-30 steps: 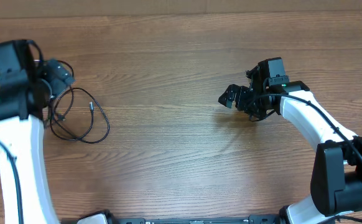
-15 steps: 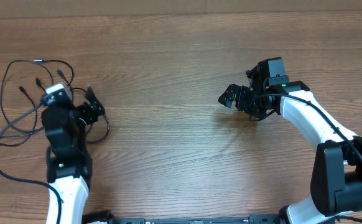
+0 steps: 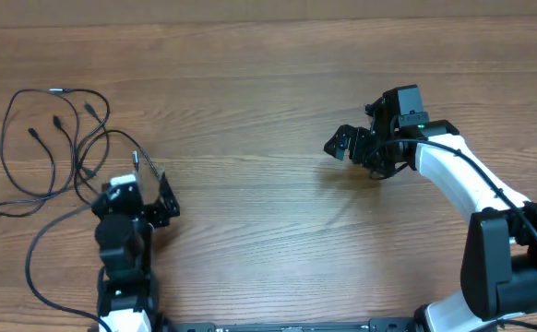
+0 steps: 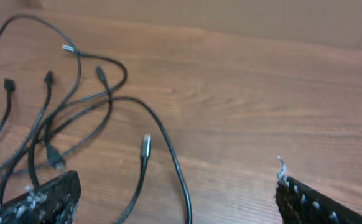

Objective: Untangle cables

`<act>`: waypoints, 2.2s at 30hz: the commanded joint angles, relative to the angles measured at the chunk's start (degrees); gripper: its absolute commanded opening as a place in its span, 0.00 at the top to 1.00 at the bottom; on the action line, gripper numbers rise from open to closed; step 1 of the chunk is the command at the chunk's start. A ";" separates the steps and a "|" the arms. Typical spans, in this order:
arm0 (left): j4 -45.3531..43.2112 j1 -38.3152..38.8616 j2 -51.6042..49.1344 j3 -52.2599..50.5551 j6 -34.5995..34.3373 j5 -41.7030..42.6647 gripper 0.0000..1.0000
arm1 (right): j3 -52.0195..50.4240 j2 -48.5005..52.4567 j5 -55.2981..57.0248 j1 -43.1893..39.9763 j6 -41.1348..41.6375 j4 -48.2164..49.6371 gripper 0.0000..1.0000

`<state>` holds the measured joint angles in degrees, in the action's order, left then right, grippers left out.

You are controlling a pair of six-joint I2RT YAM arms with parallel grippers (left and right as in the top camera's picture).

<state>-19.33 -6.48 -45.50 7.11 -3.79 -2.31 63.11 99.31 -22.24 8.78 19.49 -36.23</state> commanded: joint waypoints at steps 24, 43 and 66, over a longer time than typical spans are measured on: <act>23.74 8.13 45.31 -6.84 8.07 -0.61 0.00 | 0.59 0.17 0.17 0.26 -0.02 0.17 0.00; 23.58 8.02 45.22 -6.84 8.09 -0.68 0.00 | 0.61 0.17 0.22 0.11 -0.02 0.17 0.00; 23.58 8.02 45.22 -6.84 8.09 -0.68 0.00 | 0.59 -18.47 0.35 0.15 -0.02 0.17 0.00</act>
<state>4.34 1.43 -0.86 0.51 3.40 -2.79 63.09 87.68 -22.13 8.75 19.49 -36.42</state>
